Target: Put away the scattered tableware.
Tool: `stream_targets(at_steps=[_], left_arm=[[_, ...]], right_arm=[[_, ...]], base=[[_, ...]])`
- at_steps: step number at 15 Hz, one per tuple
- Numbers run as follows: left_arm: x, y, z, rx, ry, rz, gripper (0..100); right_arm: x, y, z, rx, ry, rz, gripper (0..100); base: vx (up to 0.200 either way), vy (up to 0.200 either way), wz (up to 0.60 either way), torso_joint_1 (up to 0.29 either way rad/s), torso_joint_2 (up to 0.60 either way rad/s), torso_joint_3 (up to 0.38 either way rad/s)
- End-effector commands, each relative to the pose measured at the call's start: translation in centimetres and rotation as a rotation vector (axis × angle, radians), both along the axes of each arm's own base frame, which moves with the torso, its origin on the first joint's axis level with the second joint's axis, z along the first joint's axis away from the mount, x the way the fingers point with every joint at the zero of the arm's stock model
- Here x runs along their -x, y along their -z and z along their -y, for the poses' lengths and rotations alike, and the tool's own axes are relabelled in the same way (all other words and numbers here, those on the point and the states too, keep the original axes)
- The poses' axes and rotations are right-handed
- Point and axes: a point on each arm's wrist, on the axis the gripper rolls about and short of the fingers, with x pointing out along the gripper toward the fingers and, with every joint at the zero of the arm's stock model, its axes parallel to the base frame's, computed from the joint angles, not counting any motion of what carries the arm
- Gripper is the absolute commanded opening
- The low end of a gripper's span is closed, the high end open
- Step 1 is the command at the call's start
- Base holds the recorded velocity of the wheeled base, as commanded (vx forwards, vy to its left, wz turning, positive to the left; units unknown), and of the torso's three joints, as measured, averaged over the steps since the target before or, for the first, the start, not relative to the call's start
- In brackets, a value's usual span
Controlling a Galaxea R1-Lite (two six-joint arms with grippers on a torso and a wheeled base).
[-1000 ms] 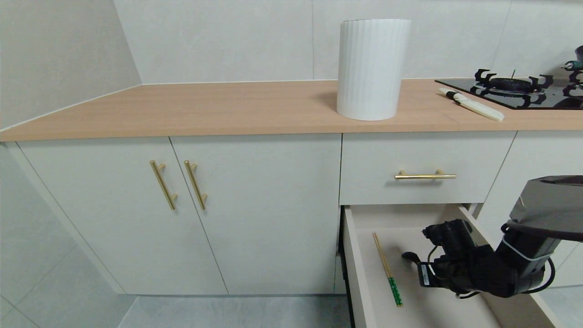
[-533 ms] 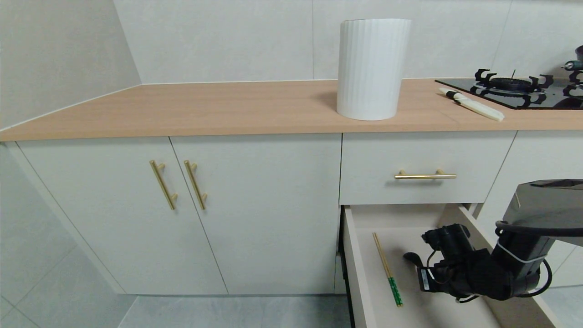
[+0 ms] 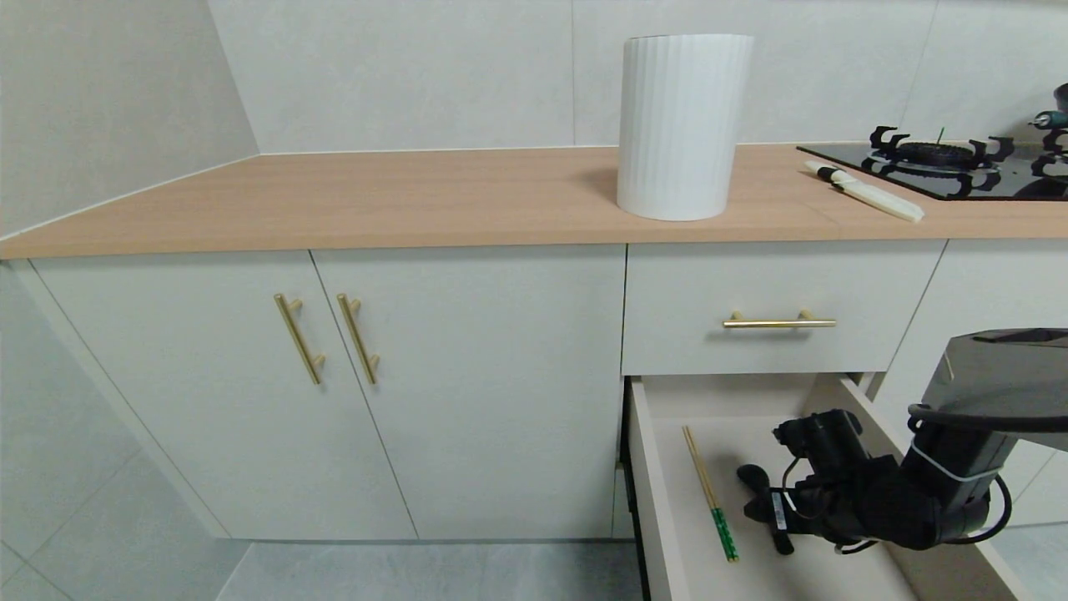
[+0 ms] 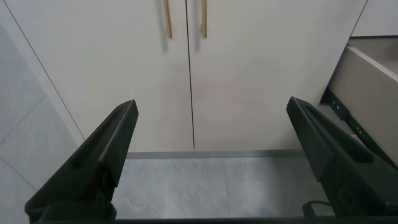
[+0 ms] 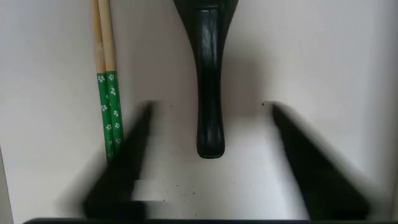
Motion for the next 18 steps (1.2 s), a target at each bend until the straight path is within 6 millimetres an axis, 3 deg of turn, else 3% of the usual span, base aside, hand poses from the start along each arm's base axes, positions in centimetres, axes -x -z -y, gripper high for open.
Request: stream_targets(at_steps=[1,3,5,6,12,16,18], left_arm=[[0.0,0.0,0.0,0.000,0.000,0.000,100],[0.0,0.0,0.0,0.000,0.000,0.000,100],[0.0,0.0,0.0,0.000,0.000,-0.002,100],[0.0,0.0,0.0,0.000,0.000,0.000,100],[0.0,0.0,0.0,0.000,0.000,-0.002,100],[0.0,0.0,0.0,0.000,0.000,0.000,100],[0.0,0.0,0.0,0.000,0.000,-0.002,100]], right_arm=[[0.0,-0.3,0.0,-0.002,0.000,0.008,100],[0.2,-1.6,0.0,-0.009,0.000,0.040,100],[0.9,-4.1,0.2,-0.023,-0.002,0.099,100],[1.3,-6.4,0.3,-0.038,-0.005,0.154,100],[6.5,-15.0,-0.6,-0.077,-0.097,0.241,100],[10.0,-18.3,-1.7,-0.090,-0.189,0.256,100],[10.8,-19.1,-1.7,-0.095,-0.204,0.263,100]], base=[[0.000,0.000,0.00,0.000,0.00,0.000],[0.000,0.000,0.00,0.000,0.00,0.000],[0.000,0.000,0.00,0.000,0.00,0.000],[0.000,0.000,0.00,0.000,0.00,0.000],[0.000,0.000,0.00,0.000,0.00,0.000],[0.000,0.000,0.00,0.000,0.00,0.000],[0.000,0.000,0.00,0.000,0.00,0.000]])
